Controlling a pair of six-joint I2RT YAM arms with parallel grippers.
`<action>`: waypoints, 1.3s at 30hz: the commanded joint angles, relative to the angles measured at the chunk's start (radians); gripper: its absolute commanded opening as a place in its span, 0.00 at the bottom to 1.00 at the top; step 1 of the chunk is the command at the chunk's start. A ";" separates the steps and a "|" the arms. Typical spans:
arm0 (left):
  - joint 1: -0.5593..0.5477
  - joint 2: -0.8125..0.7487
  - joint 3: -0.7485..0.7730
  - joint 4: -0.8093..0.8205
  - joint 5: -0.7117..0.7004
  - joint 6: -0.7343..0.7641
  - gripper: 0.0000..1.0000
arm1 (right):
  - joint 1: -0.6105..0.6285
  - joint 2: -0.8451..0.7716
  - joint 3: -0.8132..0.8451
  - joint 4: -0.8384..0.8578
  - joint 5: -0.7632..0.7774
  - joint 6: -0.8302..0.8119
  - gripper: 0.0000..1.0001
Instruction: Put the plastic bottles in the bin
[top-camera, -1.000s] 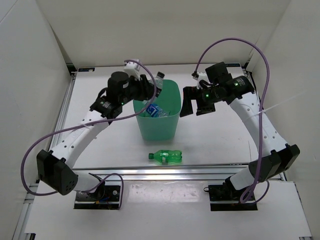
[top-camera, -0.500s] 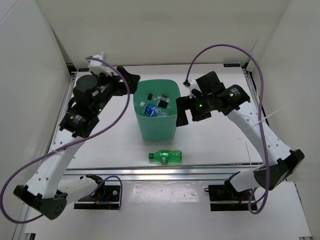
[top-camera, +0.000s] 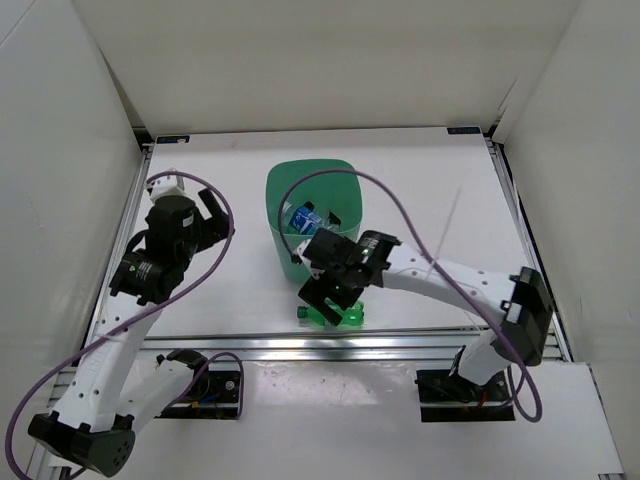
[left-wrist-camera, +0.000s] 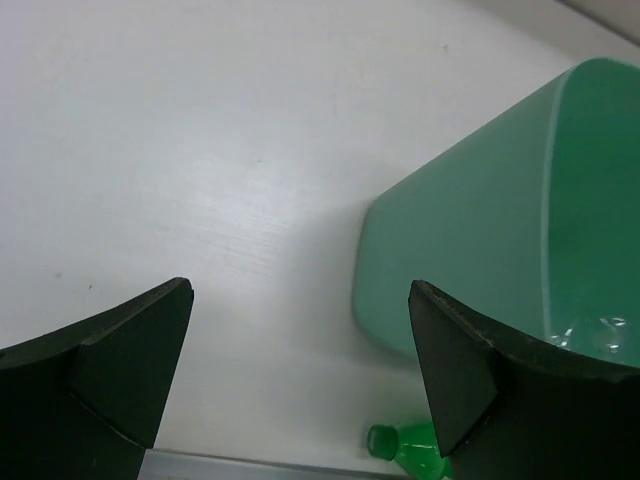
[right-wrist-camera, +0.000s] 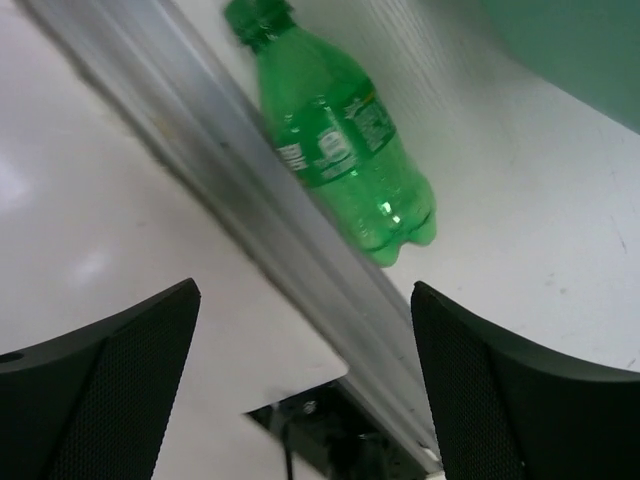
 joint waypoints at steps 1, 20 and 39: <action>0.013 -0.037 -0.029 -0.127 -0.043 -0.059 1.00 | 0.009 0.036 -0.063 0.163 0.143 -0.068 0.89; 0.013 -0.203 -0.094 -0.277 -0.008 -0.116 1.00 | -0.022 0.255 -0.134 0.284 -0.093 -0.064 0.89; 0.013 -0.255 -0.165 -0.299 -0.091 -0.201 1.00 | 0.006 0.195 0.580 -0.139 -0.168 0.005 0.28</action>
